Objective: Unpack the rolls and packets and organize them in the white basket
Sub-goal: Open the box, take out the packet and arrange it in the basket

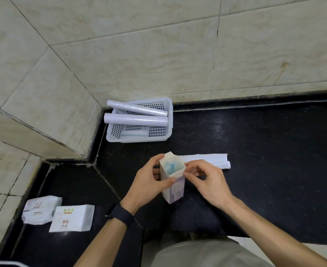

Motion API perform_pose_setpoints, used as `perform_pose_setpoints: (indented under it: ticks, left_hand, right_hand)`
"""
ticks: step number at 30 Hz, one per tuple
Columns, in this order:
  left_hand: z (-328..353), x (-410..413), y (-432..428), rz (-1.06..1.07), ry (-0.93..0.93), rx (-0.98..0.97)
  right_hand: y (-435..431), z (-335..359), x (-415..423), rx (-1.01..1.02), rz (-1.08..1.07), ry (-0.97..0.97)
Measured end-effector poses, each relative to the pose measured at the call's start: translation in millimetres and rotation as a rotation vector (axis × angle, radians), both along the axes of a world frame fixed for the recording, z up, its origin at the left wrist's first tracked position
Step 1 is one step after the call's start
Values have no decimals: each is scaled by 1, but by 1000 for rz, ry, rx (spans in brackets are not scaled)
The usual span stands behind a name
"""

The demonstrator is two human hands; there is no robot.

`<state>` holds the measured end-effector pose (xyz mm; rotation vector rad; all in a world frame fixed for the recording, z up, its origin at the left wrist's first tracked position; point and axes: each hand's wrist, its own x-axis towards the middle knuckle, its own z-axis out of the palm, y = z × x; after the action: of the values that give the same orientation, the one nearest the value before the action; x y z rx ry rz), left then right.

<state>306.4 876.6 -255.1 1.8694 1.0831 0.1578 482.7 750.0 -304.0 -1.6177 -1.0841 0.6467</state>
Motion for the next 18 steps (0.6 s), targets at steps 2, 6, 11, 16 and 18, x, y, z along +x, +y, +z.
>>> perform_pose_setpoints:
  ticks: [2,6,11,16,18]
  left_hand:
    - [0,-2,-3,-20,37,127]
    - [0,-6,-5,-118,126,353]
    - [2,-9,-4,-235,194,473]
    - [2,-6,-3,-311,208,484]
    - [2,-4,-2,-317,211,482]
  right_hand:
    - [-1,-1,0,-9,6,17]
    - [-2,2,4,-17,-27,-18]
    - [3,13,7,-84,26,-200]
    - [15,16,-2,-225,96,-366]
    - [18,18,-2,-251,109,-365]
